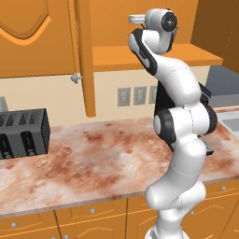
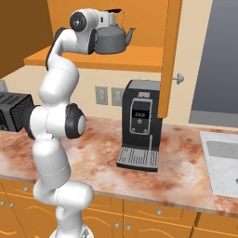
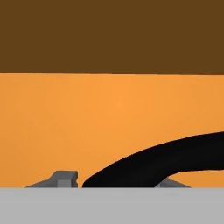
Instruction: Open the cabinet, pick the kettle from the cabinet, and place it in the sink.
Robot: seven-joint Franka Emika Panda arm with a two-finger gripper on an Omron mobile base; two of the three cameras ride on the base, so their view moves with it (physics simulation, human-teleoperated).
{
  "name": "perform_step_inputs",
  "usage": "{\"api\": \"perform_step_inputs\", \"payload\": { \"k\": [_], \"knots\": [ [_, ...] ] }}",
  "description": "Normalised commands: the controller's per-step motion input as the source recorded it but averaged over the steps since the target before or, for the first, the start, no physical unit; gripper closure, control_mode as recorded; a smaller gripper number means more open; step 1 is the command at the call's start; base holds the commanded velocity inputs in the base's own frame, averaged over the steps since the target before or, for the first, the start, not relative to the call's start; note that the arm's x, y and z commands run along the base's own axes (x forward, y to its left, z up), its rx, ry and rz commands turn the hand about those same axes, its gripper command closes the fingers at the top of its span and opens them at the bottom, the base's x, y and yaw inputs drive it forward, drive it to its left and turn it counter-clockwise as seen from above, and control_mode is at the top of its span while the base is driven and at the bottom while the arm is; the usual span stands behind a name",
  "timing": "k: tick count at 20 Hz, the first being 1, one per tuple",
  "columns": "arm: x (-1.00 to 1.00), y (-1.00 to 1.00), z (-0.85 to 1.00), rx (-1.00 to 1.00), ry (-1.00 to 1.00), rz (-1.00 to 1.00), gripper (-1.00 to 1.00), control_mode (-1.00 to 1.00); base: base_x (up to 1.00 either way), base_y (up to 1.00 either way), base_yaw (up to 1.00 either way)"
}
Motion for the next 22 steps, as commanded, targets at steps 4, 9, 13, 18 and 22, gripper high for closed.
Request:
{"api": "perform_step_inputs", "payload": {
  "k": [4, 9, 13, 18, 22],
  "knots": [
    [-0.09, 0.0, 0.0, 0.01, 0.0, 0.0, 1.0, -1.0, 0.0, 0.0, 0.0],
    [-0.19, 0.0, 0.01, 0.02, 0.0, 0.0, 1.0, -1.0, 0.0, 0.0, 0.0],
    [-0.24, -0.07, 0.07, 0.05, 0.0, 0.0, 1.0, -1.0, 0.0, 0.0, 0.0],
    [-0.28, -0.07, 0.1, 0.05, 0.0, 0.0, 1.0, -1.0, 0.0, 0.0, 0.0],
    [-0.36, -0.08, 0.12, 0.07, 0.01, 0.0, 1.0, -1.0, 0.0, 0.0, 0.0]
  ]
}}
